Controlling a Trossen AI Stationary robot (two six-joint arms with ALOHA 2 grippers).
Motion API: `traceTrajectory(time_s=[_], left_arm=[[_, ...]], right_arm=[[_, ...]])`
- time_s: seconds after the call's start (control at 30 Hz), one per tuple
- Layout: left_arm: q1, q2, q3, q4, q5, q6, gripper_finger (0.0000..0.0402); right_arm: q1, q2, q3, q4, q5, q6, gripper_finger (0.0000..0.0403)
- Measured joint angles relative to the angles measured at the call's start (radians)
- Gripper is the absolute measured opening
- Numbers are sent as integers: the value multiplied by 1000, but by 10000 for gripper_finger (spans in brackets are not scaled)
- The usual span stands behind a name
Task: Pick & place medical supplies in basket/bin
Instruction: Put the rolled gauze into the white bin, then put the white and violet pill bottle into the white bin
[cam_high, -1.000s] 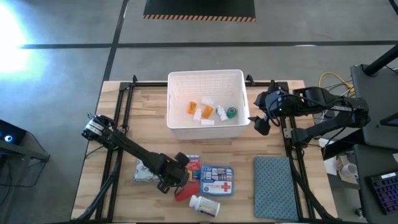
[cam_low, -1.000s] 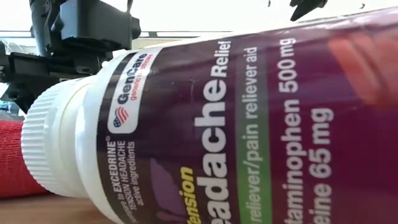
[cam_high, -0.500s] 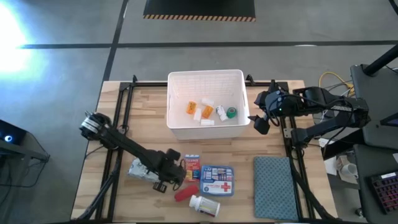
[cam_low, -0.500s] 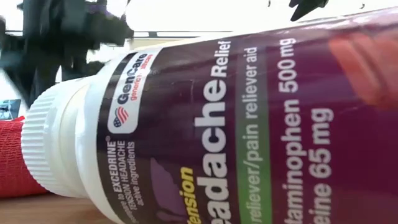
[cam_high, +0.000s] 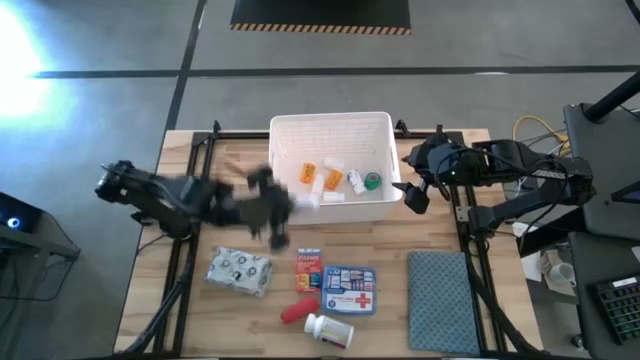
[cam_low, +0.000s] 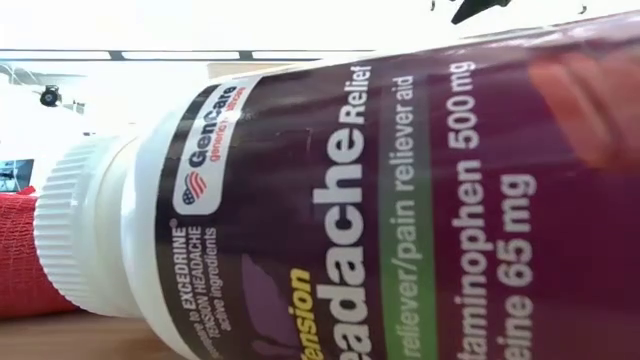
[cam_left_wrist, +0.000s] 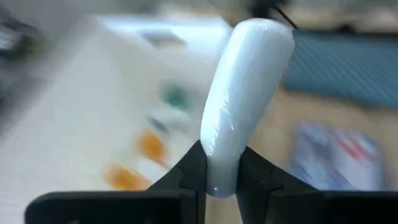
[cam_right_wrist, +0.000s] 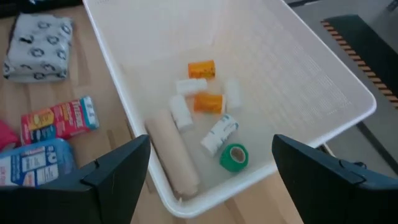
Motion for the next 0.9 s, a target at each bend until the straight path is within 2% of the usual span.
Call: traceTrajectory(time_s=[0.1, 0.17, 0.3, 0.4, 0.5, 0.6, 0.77, 0.9], left_arm=[[160, -11, 36, 48, -16, 111, 46], [270, 2, 41, 54, 11, 121, 62], [444, 38, 29, 85, 147, 110, 131], [485, 61, 23, 77, 173, 99, 195], [487, 67, 22, 41, 174, 99, 248], [450, 56, 22, 10, 201, 80, 282], [295, 20, 22, -30, 314, 0, 291], [132, 15, 21, -78, 341, -92, 285]], right_arm=[[0, 0, 0, 19, 0, -5, 327], [0, 0, 0, 16, 0, -4, 327], [8, 0, 0, -17, -6, 37, 327], [36, 0, -1, -51, -8, 78, 327], [77, 0, -10, -83, -9, 129, 327], [121, -1, -35, -83, -9, 176, 327], [170, -1, -106, -79, -12, 255, 327], [196, 0, -175, -67, -20, 315, 328]])
